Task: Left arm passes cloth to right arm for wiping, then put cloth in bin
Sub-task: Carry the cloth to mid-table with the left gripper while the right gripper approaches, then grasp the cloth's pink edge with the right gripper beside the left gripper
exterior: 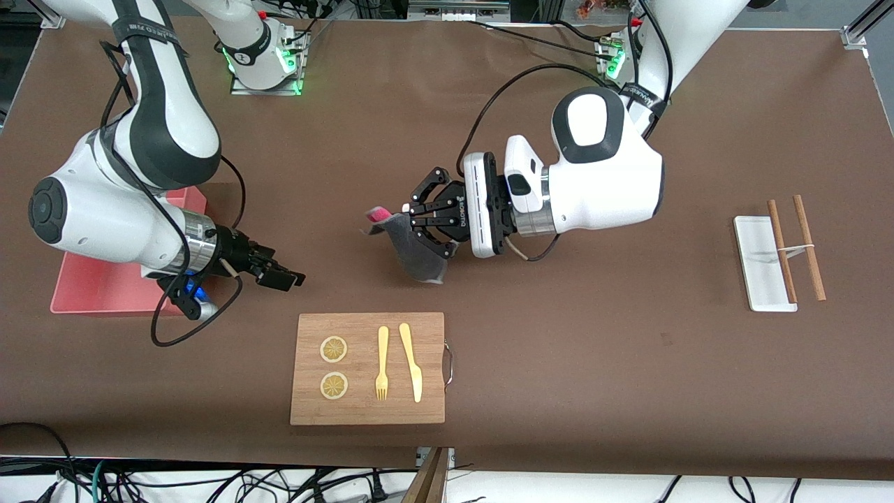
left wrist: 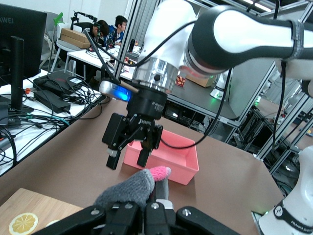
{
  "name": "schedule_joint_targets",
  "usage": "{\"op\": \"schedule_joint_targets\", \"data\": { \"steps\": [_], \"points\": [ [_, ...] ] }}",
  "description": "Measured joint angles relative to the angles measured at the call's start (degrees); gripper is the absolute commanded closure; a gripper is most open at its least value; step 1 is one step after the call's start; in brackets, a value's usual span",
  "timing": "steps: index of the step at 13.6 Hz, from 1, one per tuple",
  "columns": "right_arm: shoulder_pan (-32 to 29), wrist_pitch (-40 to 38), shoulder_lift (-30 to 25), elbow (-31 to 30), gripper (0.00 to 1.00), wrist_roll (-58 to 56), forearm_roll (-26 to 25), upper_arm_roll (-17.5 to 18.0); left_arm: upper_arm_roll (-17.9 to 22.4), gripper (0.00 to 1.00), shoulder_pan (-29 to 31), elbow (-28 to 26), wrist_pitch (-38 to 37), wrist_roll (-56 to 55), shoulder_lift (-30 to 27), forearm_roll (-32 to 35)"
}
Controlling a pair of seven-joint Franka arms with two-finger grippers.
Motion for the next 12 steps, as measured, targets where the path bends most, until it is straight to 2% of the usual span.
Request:
{"op": "schedule_joint_targets", "data": {
  "steps": [5, 9, 12],
  "points": [
    [0.4, 1.5, 0.0, 2.1, 0.00, 7.7, 3.7, 1.5, 0.1, 1.00, -0.3, 0.6, 0.7, -0.8, 0.0, 0.0],
    [0.3, 1.5, 0.0, 2.7, 0.00, 10.5, 9.2, 1.6, 0.1, 1.00, -0.7, 0.7, 1.4, -1.3, 0.0, 0.0],
    [0.3, 1.6, 0.0, 3.9, 0.00, 15.1, 11.5, 1.9, 0.1, 1.00, -0.7, 0.7, 1.4, -1.3, 0.0, 0.0]
  ]
}}
